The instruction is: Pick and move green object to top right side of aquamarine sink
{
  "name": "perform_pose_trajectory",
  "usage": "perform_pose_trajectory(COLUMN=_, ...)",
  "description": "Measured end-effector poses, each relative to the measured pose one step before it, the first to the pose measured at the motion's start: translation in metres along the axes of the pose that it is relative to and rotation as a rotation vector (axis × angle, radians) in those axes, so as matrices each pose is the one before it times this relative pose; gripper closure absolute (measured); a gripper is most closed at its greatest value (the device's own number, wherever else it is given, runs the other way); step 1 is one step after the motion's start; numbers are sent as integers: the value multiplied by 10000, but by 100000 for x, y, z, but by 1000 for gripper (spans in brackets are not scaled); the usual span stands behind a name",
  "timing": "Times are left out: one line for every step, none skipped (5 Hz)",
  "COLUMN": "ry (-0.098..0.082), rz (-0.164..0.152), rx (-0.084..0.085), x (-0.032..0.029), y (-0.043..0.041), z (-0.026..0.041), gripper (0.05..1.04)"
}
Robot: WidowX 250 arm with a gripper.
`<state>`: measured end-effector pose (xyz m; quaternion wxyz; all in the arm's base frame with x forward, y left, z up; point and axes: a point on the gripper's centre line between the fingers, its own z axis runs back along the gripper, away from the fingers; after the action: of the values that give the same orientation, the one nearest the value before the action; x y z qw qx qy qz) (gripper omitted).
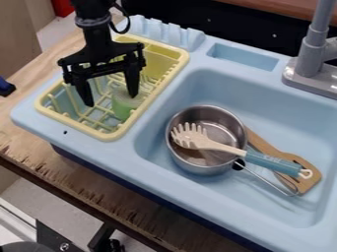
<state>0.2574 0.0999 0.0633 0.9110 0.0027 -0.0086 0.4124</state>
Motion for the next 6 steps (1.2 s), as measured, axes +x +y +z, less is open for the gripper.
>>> perform_pose_trajectory(ry=-89, rz=56, rx=-94, x=-125, y=-296, z=-628, gripper=85)
perform_pose_trajectory(ry=94, rz=18, rx=20, x=-636, y=-176, z=-1026, gripper=85)
perform_pose_trajectory(ry=-73, rz=86, rx=-58, x=-69, y=-175, z=-149, gripper=85)
perform_pose_trajectory(ry=82, rz=-36, rx=-114, x=-174, y=35, z=-176, gripper=133)
perform_pose_trajectory(ry=28, rz=-24, rx=-222, x=113, y=-69, z=121, gripper=337)
perform_pose_trajectory(ry=286, rz=-216, rx=151, x=-221, y=55, z=363, gripper=404)
